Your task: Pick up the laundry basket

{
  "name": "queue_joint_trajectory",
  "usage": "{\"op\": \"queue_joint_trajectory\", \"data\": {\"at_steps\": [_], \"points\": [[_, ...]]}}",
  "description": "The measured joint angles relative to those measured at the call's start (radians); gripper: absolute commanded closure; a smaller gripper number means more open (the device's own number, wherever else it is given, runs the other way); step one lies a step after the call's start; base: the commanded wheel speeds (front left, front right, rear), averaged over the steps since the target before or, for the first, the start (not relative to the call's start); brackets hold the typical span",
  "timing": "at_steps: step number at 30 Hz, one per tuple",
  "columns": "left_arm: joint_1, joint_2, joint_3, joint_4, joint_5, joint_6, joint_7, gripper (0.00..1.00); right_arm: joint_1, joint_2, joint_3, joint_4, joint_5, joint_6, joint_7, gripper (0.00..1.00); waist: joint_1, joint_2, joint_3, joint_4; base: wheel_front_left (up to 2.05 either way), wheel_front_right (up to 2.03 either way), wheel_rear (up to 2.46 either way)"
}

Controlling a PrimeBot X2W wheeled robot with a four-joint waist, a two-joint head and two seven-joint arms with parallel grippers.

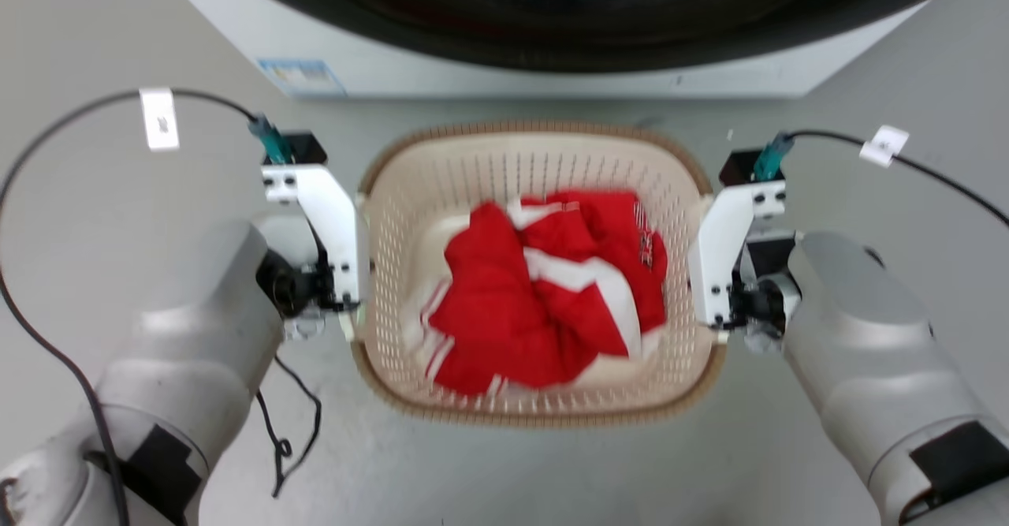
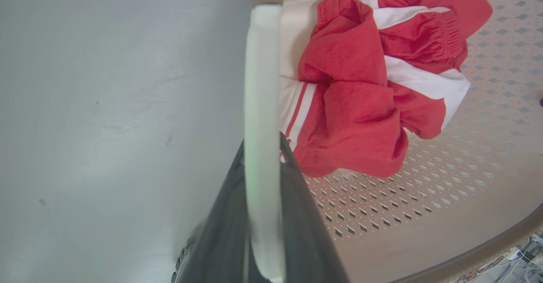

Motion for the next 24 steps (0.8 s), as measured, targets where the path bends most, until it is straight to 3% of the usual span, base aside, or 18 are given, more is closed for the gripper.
{"op": "queue_joint_trajectory", "data": {"at_steps": [10, 24], "points": [[0.094, -0.033, -0.027, 0.043, -0.046, 0.002, 0.086, 1.0, 0.1, -0.007, 0.078, 0.008, 0.119, -0.005, 0.132, 1.0, -0.0001, 0.0001, -0.221, 0.001, 0.0, 0.0, 0.0], [0.2, -0.072, -0.045, 0.095, -0.085, 0.003, 0.148, 1.0, 0.213, -0.007, 0.137, 0.036, 0.195, -0.005, 0.195, 1.0, -0.0003, 0.0, -0.483, -0.002, 0.0, 0.0, 0.0]]}}
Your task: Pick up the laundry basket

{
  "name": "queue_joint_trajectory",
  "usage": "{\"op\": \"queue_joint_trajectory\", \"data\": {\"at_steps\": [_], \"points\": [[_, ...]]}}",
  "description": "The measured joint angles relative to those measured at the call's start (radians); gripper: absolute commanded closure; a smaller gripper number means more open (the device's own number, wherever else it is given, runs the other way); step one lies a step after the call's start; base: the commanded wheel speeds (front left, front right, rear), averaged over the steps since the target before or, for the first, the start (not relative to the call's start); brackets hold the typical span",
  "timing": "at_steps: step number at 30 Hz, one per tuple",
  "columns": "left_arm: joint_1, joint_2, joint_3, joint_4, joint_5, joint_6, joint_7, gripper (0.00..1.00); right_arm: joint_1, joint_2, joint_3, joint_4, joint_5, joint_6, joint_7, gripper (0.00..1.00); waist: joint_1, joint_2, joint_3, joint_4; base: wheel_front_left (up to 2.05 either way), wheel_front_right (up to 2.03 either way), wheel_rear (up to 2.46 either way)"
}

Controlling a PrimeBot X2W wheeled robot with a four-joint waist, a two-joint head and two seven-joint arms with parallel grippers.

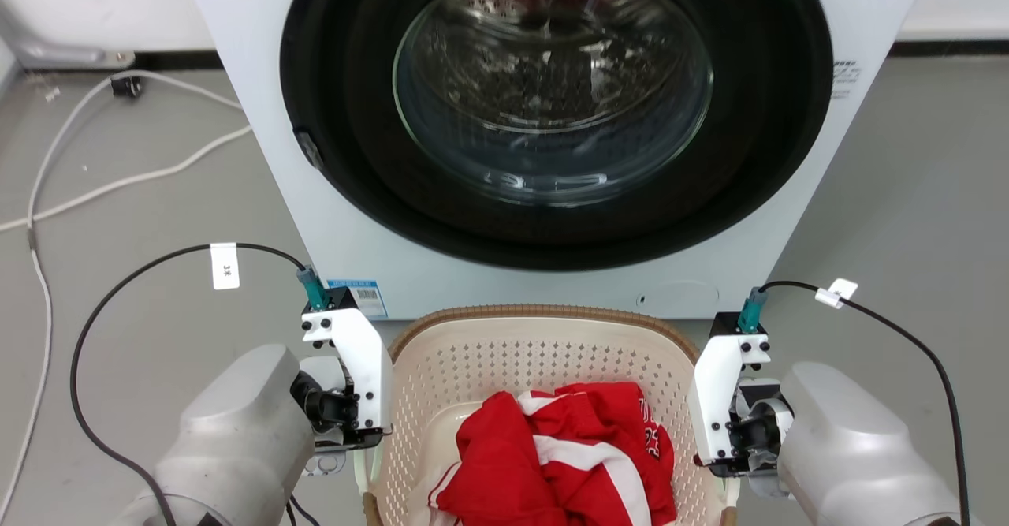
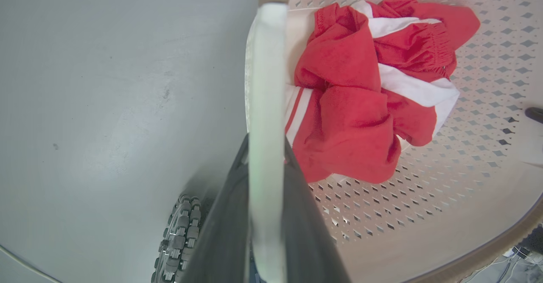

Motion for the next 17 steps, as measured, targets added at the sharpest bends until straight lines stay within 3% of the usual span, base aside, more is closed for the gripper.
{"op": "queue_joint_trajectory", "data": {"at_steps": [17], "points": [[0.044, -0.031, -0.003, 0.049, -0.026, 0.0, 0.028, 1.0, 0.037, -0.002, 0.024, 0.02, 0.03, 0.0, -0.005, 1.0, 0.0002, 0.0, -0.135, 0.002, 0.0, 0.0, 0.0]]}}
